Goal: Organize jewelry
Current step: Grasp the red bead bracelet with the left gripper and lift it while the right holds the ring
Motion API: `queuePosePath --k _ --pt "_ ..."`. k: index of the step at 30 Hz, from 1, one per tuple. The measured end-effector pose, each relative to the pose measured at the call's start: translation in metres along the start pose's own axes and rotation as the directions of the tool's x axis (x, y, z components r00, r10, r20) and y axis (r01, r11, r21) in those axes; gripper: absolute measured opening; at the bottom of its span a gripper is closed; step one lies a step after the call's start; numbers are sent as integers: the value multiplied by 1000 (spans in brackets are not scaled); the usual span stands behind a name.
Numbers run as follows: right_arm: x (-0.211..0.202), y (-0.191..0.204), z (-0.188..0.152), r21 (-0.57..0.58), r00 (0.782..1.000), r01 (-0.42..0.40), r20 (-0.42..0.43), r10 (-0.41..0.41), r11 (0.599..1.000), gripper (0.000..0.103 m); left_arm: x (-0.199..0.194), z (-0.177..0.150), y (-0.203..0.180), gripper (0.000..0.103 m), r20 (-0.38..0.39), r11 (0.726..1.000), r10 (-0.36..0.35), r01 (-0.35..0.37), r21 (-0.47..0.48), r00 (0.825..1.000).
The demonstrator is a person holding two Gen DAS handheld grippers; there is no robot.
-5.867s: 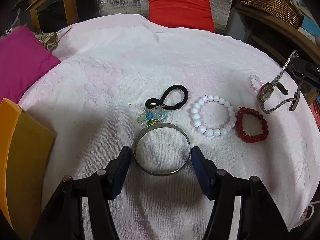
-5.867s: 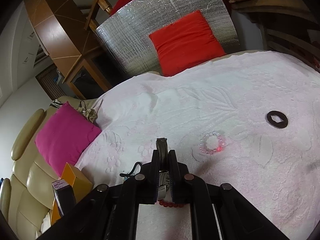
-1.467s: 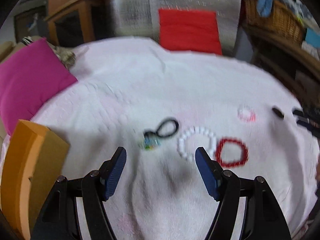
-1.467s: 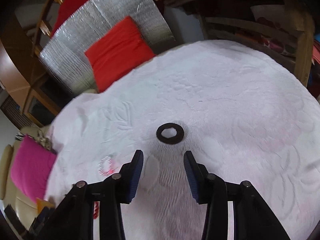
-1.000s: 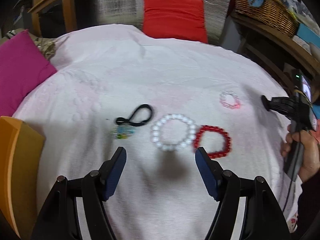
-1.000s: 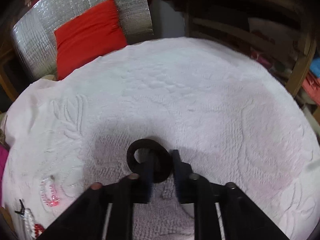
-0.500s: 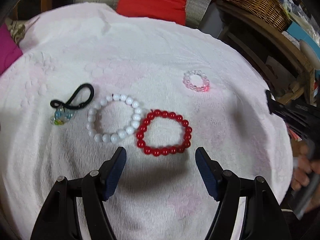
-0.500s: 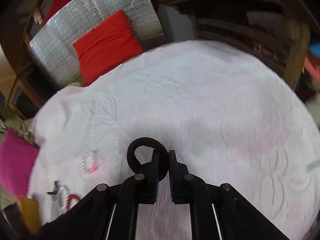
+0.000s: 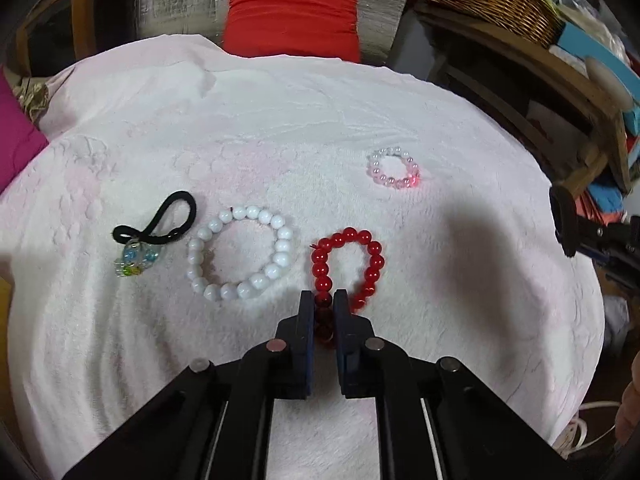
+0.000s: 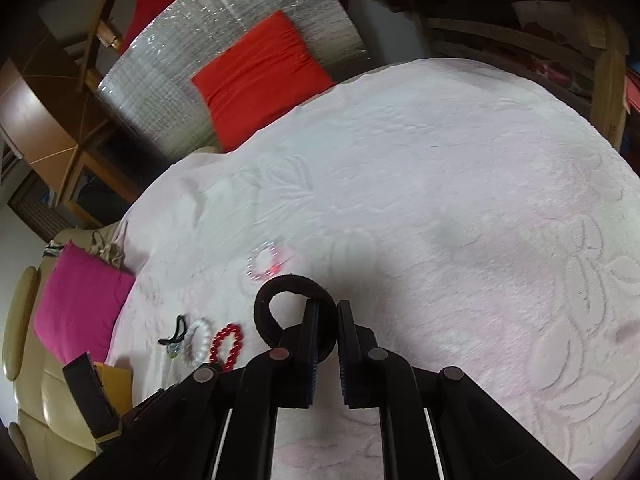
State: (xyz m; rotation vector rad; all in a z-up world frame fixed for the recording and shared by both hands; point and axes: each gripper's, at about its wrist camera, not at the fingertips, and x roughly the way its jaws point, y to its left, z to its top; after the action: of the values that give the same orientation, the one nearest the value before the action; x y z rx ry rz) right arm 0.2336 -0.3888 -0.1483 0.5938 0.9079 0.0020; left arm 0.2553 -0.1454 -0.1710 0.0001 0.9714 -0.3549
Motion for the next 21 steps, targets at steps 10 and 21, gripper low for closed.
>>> queuePosePath --k 10,21 --pt "14 10 -1 -12 1000 -8 -23 8 1000 10 -29 -35 -1 9 -88 997 -20 26 77 996" --pt "25 25 -5 -57 999 -11 -48 9 998 10 -29 -28 10 58 -66 999 -25 28 45 998"
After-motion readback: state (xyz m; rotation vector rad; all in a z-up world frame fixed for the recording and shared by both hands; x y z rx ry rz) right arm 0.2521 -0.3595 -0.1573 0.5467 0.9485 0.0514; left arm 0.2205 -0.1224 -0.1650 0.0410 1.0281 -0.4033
